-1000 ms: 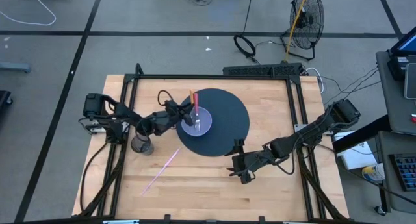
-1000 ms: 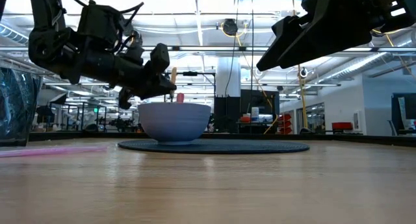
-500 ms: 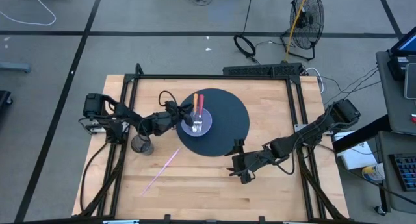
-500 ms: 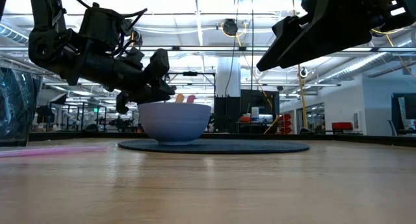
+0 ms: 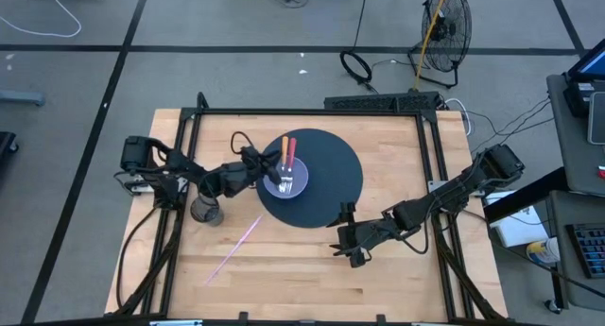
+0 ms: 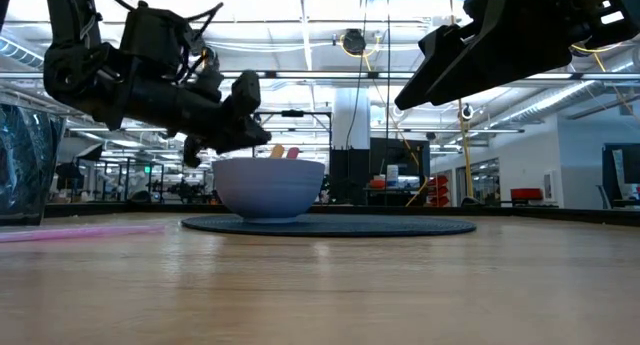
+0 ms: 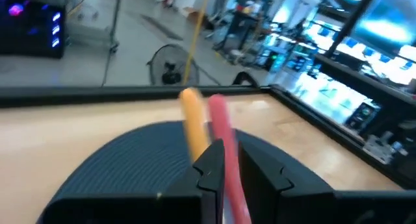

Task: Pick & Place Utensil
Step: Put the blue cup on the mat to the right side of the purple bowl

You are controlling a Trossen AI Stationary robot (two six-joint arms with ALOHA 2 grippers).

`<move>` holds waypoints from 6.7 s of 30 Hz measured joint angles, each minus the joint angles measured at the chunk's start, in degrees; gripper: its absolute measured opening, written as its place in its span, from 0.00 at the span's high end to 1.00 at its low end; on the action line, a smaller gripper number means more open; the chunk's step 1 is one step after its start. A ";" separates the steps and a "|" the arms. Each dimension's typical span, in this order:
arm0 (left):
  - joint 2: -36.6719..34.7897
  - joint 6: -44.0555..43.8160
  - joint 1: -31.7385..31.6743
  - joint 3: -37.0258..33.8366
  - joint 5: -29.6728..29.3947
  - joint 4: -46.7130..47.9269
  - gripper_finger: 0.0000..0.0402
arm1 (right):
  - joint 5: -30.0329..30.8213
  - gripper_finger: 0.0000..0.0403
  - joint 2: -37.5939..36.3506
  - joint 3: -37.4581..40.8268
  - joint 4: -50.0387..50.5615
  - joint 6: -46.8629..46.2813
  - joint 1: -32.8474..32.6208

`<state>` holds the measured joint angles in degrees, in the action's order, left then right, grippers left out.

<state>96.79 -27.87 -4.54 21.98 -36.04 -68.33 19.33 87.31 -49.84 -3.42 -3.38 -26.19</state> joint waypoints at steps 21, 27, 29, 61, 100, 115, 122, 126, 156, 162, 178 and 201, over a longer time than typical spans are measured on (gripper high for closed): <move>-32.48 22.90 0.00 0.02 20.26 25.73 0.93 | 0.07 0.37 0.00 0.00 0.22 -0.20 0.05; -46.05 22.89 0.00 0.02 22.03 40.39 0.97 | 0.07 0.37 0.00 0.00 0.20 -0.42 1.17; -49.99 22.35 0.06 0.54 22.68 46.13 0.97 | 0.07 0.37 0.00 0.00 0.17 -0.42 1.61; -52.18 1.57 29.22 19.50 23.89 108.26 0.91 | -0.15 0.37 0.00 0.00 -2.45 4.04 5.78; -29.31 -30.70 42.87 35.23 28.29 140.60 0.58 | -0.22 0.37 0.00 0.00 -2.40 5.60 7.40; -29.27 -31.16 45.16 30.67 25.97 138.59 0.62 | -0.22 0.37 0.00 0.00 -2.38 4.96 7.40; -29.29 -30.22 45.13 28.20 27.82 138.59 0.62 | -0.22 0.37 0.00 0.00 -2.38 4.94 7.40; -29.29 -30.32 45.13 26.28 29.16 138.59 0.66 | -0.22 0.37 0.00 0.00 -2.38 4.94 7.40; -29.28 -22.92 45.06 30.40 22.75 138.56 0.98 | -0.20 0.37 0.00 0.00 -2.37 5.57 7.40; -29.31 -12.98 43.05 34.08 16.82 130.54 0.98 | -0.20 0.37 0.00 0.00 -2.40 5.57 7.40; -14.13 15.56 29.31 37.82 31.27 104.72 0.98 | -0.20 0.37 -0.56 0.05 -1.35 7.22 7.40; 15.28 32.10 28.46 72.87 37.46 126.55 0.97 | 0.20 0.37 -12.39 0.02 13.62 -1.97 2.34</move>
<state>112.07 4.23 23.92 94.85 1.42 58.23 19.53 74.91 -49.82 10.20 -5.34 -23.84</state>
